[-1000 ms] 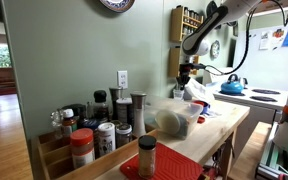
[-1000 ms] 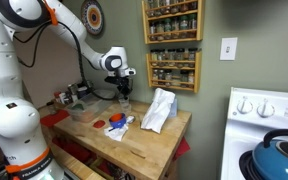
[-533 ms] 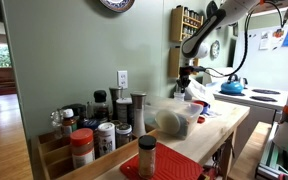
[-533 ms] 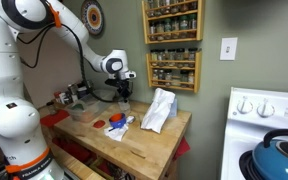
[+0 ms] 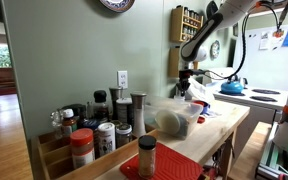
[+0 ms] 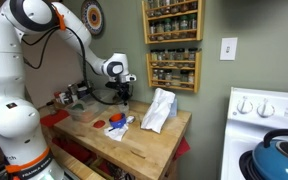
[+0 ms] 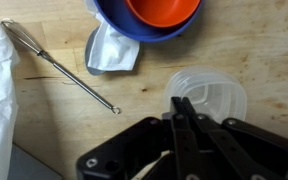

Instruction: Put the lid on the container

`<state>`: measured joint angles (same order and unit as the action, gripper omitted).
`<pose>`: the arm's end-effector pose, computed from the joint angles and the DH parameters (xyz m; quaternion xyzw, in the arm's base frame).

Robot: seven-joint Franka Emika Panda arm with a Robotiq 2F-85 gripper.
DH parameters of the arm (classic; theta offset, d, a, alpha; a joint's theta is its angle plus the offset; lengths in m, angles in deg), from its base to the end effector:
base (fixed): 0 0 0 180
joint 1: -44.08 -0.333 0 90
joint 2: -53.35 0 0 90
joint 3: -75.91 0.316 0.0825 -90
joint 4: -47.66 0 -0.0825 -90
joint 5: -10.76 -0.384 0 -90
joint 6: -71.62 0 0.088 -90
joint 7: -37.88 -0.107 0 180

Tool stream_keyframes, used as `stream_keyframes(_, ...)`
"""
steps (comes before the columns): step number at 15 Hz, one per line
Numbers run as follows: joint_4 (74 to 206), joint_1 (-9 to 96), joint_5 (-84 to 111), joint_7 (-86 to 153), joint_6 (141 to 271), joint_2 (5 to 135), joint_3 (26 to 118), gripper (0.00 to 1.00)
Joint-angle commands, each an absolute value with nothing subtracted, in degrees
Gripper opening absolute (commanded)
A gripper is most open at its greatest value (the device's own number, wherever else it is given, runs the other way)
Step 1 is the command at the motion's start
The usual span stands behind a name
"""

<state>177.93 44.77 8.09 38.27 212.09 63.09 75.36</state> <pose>0.5335 -0.0115 0.2830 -0.9996 0.0253 -0.0042 0.0140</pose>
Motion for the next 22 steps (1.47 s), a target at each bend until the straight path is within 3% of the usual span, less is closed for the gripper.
stream_keyframes(1, 177.3, 44.6, 7.6, 37.3, 213.3, 64.7, 75.6, 0.00)
stream_keyframes(5, 177.9, 44.5, 7.2, 36.4, 214.5, 64.9, 75.7, 0.00)
stream_keyframes(6, 178.0, 44.6, 7.2, 36.1, 214.6, 64.8, 75.7, 0.27)
stream_keyframes(8, 179.1, 44.7, 6.5, 36.1, 214.4, 62.9, 75.8, 0.34)
stream_keyframes(17, 190.7, 43.5, 2.4, 22.8, 209.0, 46.4, 76.8, 0.99)
stream_keyframes(22, 198.7, 42.4, -3.1, 8.5, 205.6, 39.0, 79.4, 1.00)
